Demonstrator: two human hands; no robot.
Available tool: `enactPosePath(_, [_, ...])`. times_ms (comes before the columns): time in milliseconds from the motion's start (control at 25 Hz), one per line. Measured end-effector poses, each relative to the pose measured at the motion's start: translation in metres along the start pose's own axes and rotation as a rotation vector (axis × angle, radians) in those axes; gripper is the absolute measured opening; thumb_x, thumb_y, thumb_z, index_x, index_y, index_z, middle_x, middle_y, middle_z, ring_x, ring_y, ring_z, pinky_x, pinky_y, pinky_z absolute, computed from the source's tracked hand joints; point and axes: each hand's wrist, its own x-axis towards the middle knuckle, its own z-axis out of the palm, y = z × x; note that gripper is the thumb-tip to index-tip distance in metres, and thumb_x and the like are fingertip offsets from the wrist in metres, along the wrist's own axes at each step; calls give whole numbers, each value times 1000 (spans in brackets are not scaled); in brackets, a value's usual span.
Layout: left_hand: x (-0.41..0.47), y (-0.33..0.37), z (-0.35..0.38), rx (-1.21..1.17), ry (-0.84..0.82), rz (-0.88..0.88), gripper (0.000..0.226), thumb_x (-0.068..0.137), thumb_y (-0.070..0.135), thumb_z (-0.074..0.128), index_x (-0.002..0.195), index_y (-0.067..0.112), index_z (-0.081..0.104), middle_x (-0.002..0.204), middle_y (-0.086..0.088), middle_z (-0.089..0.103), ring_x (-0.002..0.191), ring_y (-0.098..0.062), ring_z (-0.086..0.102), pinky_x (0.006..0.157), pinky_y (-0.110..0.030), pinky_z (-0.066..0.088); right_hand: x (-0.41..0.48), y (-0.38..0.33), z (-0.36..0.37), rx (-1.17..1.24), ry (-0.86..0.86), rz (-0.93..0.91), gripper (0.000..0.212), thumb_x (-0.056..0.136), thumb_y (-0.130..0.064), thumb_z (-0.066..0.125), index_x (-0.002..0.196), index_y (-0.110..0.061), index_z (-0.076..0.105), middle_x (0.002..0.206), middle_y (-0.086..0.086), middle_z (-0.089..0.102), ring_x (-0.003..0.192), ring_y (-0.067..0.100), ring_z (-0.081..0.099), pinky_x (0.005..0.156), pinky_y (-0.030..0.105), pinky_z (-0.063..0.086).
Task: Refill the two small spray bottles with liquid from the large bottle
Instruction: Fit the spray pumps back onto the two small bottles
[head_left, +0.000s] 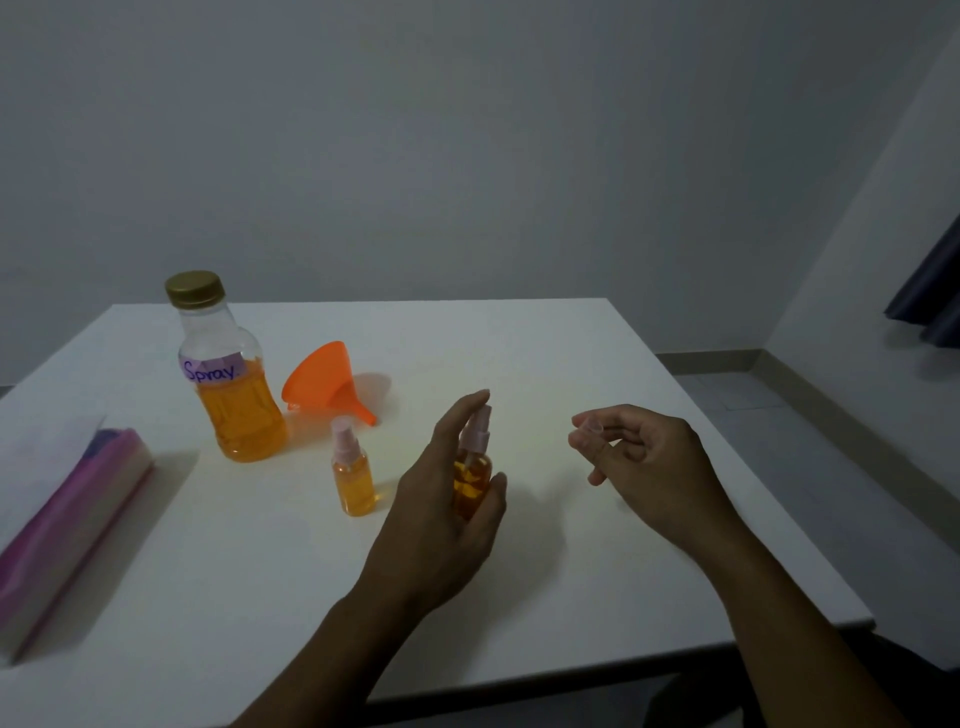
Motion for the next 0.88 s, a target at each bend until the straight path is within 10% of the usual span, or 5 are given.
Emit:
enactPosePath(200, [2, -3, 3, -29, 64, -28, 72, 87, 40, 63, 139, 51, 14, 108, 0, 58, 65, -17, 62, 59, -37, 60, 0, 0, 0, -32, -4, -17, 17, 87, -35, 73, 101, -27, 75, 86, -9, 76, 62, 10, 73, 61, 24, 54])
enactPosePath(880, [7, -5, 5, -159, 63, -30, 32, 97, 50, 31, 125, 43, 44, 102, 18, 63, 89, -7, 64, 70, -26, 55, 0, 1, -2, -44, -4, -10, 20, 88, -39, 71, 103, -26, 74, 86, -10, 75, 63, 9, 73, 54, 17, 47])
